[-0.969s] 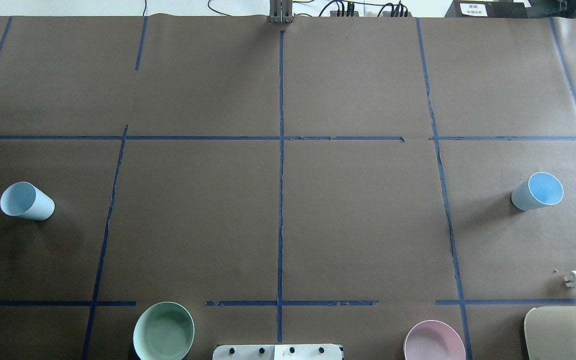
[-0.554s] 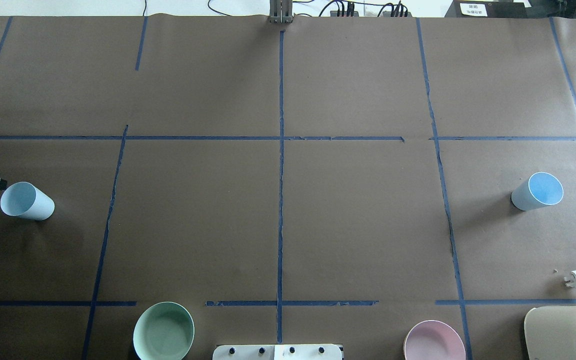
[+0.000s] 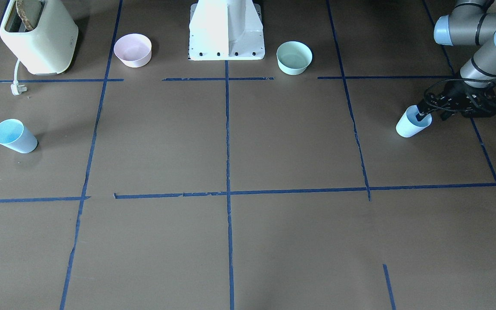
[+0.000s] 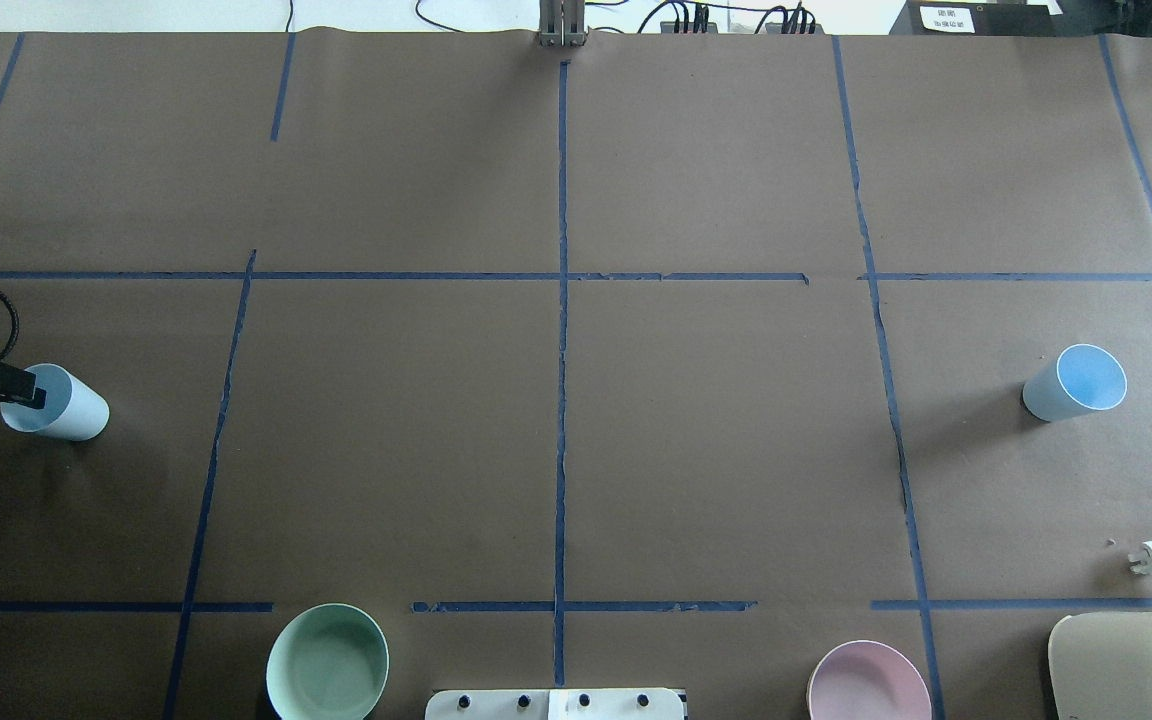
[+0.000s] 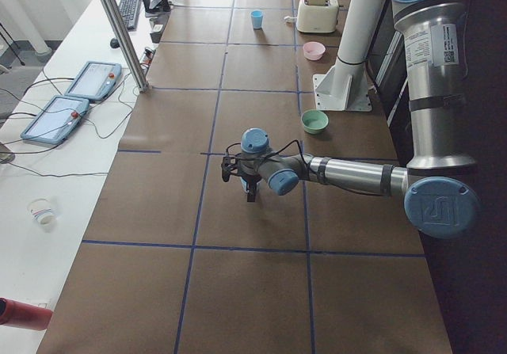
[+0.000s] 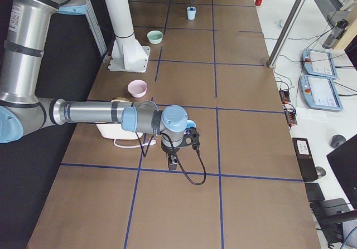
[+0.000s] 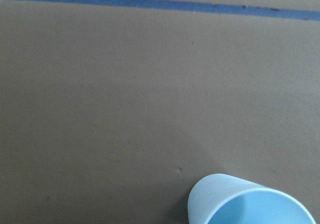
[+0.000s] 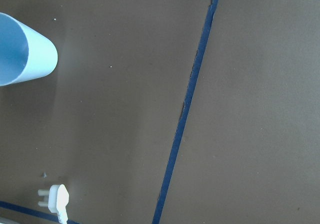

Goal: Stack blue cups with both arms
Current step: 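Lower the left gripper onto the light blue cup and grasp it, then carry the light blue cup with the left gripper to the table center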

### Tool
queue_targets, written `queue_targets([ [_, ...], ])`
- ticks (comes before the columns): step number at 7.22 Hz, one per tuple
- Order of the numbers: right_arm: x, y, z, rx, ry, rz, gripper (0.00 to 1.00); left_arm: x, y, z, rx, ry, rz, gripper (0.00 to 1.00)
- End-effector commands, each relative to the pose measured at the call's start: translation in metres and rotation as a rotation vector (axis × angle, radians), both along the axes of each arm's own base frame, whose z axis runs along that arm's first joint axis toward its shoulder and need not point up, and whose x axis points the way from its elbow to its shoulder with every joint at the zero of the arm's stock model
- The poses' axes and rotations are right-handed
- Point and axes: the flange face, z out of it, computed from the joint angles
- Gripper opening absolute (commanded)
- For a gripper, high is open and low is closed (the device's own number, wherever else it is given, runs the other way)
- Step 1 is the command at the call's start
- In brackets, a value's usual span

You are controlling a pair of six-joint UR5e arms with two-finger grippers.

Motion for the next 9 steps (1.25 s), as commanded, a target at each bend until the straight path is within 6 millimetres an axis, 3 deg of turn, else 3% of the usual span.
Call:
queue_targets([
  [1,0.000,0.000,0.001,-0.002,0.002,0.000,1.00,0.015,0.003,-0.004,-0.022,0.008,0.004,0.17],
  [2,0.000,0.000,0.002,-0.003,0.002,0.000,1.00,0.015,0.002,-0.005,-0.020,0.009,0.005,0.05],
  [3,0.000,0.000,0.002,-0.003,0.000,0.000,1.00,0.019,-0.002,-0.012,-0.014,0.020,0.004,0.00],
  [4,0.000,0.000,0.002,-0.003,0.000,0.000,1.00,0.025,-0.008,-0.028,-0.001,0.039,0.010,0.00],
  [5,0.000,0.000,0.002,-0.003,0.000,0.000,1.00,0.036,-0.024,-0.062,-0.013,0.036,0.010,0.00],
  [6,0.000,0.000,0.002,-0.003,0.000,0.000,1.00,0.055,-0.047,-0.128,-0.034,0.028,0.002,0.00],
  [7,0.000,0.000,0.002,-0.003,0.000,0.000,1.00,0.090,-0.075,-0.208,-0.056,0.032,-0.003,0.00],
  [8,0.000,0.000,0.002,-0.005,0.000,0.000,1.00,0.157,-0.070,-0.277,-0.113,0.048,0.018,0.00],
  [9,-0.001,0.000,0.002,-0.005,0.000,-0.002,1.00,0.206,-0.060,-0.325,-0.130,0.056,-0.002,0.00],
])
